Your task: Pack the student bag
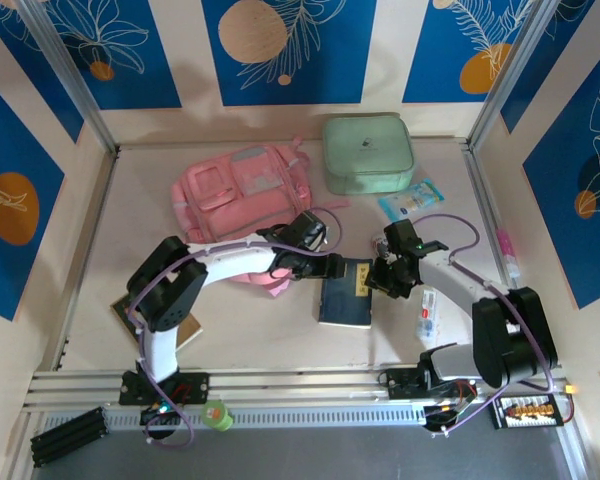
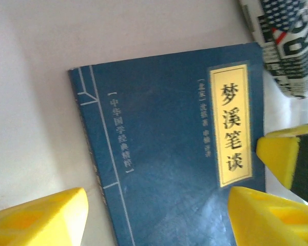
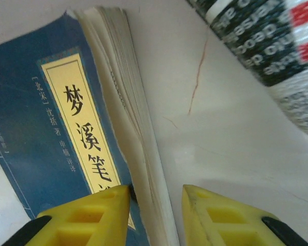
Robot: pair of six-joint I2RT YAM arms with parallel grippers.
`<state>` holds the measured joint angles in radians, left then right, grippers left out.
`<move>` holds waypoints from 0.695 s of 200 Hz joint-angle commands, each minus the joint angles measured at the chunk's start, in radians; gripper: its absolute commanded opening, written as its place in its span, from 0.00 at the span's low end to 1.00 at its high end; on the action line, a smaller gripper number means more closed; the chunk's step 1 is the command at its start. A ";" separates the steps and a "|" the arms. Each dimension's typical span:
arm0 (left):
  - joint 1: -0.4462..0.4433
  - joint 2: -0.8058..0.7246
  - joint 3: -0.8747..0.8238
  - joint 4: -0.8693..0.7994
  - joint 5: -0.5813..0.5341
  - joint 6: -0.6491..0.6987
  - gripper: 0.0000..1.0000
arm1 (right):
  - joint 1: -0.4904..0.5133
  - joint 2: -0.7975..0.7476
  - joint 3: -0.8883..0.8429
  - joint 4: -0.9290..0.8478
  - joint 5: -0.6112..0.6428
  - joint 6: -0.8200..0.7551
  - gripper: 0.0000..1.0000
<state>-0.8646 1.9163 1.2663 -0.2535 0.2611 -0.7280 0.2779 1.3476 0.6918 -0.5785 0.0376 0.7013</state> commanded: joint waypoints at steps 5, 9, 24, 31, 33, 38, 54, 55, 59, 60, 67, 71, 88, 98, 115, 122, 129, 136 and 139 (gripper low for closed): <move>-0.012 0.036 0.046 -0.092 -0.037 -0.005 0.70 | -0.005 0.020 0.007 0.014 -0.038 -0.035 0.33; -0.011 0.039 0.049 -0.097 -0.039 -0.006 0.70 | -0.005 0.022 0.006 0.014 -0.036 -0.036 0.32; -0.011 0.065 0.069 -0.120 -0.038 -0.008 0.68 | -0.008 0.038 0.009 0.006 -0.029 -0.036 0.29; -0.011 0.079 0.082 -0.131 -0.032 -0.008 0.65 | -0.009 0.048 0.011 0.000 -0.025 -0.036 0.26; -0.011 0.083 0.086 -0.135 -0.029 -0.007 0.65 | -0.011 0.050 0.011 -0.001 -0.024 -0.036 0.26; -0.011 0.093 0.097 -0.144 -0.026 -0.008 0.64 | -0.013 0.057 0.012 -0.005 -0.023 -0.033 0.24; -0.014 0.112 0.119 -0.155 -0.014 -0.004 0.60 | -0.015 0.080 0.018 -0.015 -0.022 -0.029 0.21; -0.014 0.113 0.121 -0.155 -0.013 -0.004 0.60 | -0.015 0.081 0.019 -0.016 -0.022 -0.029 0.20; -0.014 0.116 0.124 -0.156 -0.012 -0.004 0.60 | -0.016 0.085 0.020 -0.017 -0.022 -0.028 0.19; -0.015 0.117 0.125 -0.156 -0.012 -0.004 0.60 | -0.016 0.086 0.020 -0.017 -0.023 -0.027 0.19; -0.015 0.121 0.132 -0.160 -0.011 -0.002 0.60 | -0.015 0.091 0.020 -0.017 -0.024 -0.024 0.18; -0.015 0.124 0.135 -0.163 -0.010 -0.002 0.59 | -0.015 0.093 0.020 -0.016 -0.024 -0.022 0.18; -0.015 0.136 0.153 -0.188 -0.016 -0.001 0.58 | -0.017 0.106 0.021 -0.017 -0.024 -0.022 0.18; -0.015 0.141 0.157 -0.193 -0.022 -0.002 0.59 | -0.018 0.112 0.023 -0.019 -0.022 -0.023 0.17; -0.015 0.145 0.160 -0.185 -0.006 -0.001 0.59 | -0.019 0.121 0.030 -0.024 -0.014 -0.027 0.17; -0.014 0.146 0.162 -0.183 0.001 0.001 0.58 | -0.022 0.123 0.030 -0.027 -0.010 -0.029 0.17; -0.015 0.147 0.163 -0.186 0.001 0.001 0.58 | -0.026 0.125 0.032 -0.031 -0.010 -0.031 0.16; -0.015 0.149 0.166 -0.188 0.000 0.001 0.58 | -0.028 0.125 0.032 -0.031 -0.011 -0.031 0.16; -0.015 0.149 0.166 -0.190 -0.001 0.001 0.58 | -0.029 0.127 0.032 -0.031 -0.012 -0.030 0.16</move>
<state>-0.8692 2.0445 1.4052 -0.4049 0.2432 -0.7319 0.2642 1.4483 0.7185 -0.5785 0.0132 0.6804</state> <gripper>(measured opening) 0.580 0.166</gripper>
